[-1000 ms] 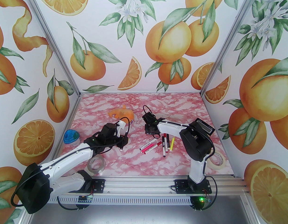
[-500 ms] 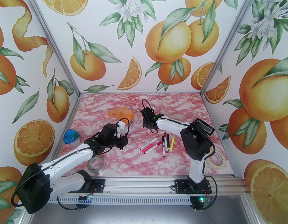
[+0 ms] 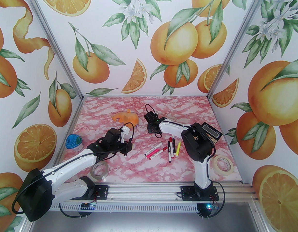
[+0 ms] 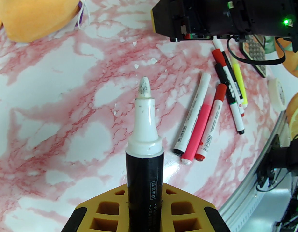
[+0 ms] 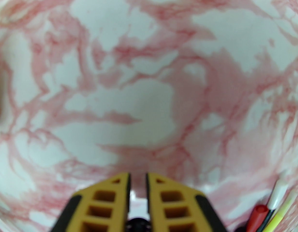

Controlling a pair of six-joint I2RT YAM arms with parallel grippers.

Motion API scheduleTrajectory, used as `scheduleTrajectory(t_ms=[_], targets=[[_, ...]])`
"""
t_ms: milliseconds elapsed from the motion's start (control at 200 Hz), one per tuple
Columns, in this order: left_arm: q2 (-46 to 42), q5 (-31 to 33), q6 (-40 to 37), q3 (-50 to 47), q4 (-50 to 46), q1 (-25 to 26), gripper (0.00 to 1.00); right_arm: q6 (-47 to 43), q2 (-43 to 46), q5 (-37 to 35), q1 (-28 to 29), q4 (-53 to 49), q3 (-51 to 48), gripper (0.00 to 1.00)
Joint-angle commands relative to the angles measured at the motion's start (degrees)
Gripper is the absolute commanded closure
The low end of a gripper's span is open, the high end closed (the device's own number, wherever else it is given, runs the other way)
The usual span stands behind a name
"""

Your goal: Open the pen caps

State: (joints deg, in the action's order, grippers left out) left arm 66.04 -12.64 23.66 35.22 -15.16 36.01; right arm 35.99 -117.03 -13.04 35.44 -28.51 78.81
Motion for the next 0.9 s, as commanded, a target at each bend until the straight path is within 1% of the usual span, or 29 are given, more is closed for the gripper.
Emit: scheduleTrajectory(t_ms=[0,145,505,620,706,831,896], targets=[[0.2,-0.4,0.2,-0.7,1.4,-0.1,0.98,0.7,-1.2,-1.9,-0.5,-0.8,1.3,0.84],[0.4,-0.4,0.0,-0.7,1.4,-0.2,0.98,1.0,-1.8,-2.5,-0.5,-0.8,1.2,0.77],[0.4,-0.2,-0.2,-0.7,0.6,-0.2,0.98,1.1,-1.9,-3.5,-0.6,-0.7,1.2,0.75],[0.4,0.0,-0.2,-1.0,0.4,-0.2,0.98,0.1,-1.6,-3.4,-0.6,-0.6,1.7,0.71],[0.7,0.2,-0.2,-1.4,0.4,-0.2,0.98,-0.8,-1.0,-3.2,-0.5,-0.5,2.0,0.67],[1.9,1.2,0.3,-2.1,0.3,-0.2,0.98,-1.9,1.0,-3.3,-0.4,-0.2,1.2,0.66],[2.4,2.2,0.7,-2.5,-0.1,-0.2,0.97,-2.6,3.3,-3.0,0.0,1.4,-1.0,0.66]])
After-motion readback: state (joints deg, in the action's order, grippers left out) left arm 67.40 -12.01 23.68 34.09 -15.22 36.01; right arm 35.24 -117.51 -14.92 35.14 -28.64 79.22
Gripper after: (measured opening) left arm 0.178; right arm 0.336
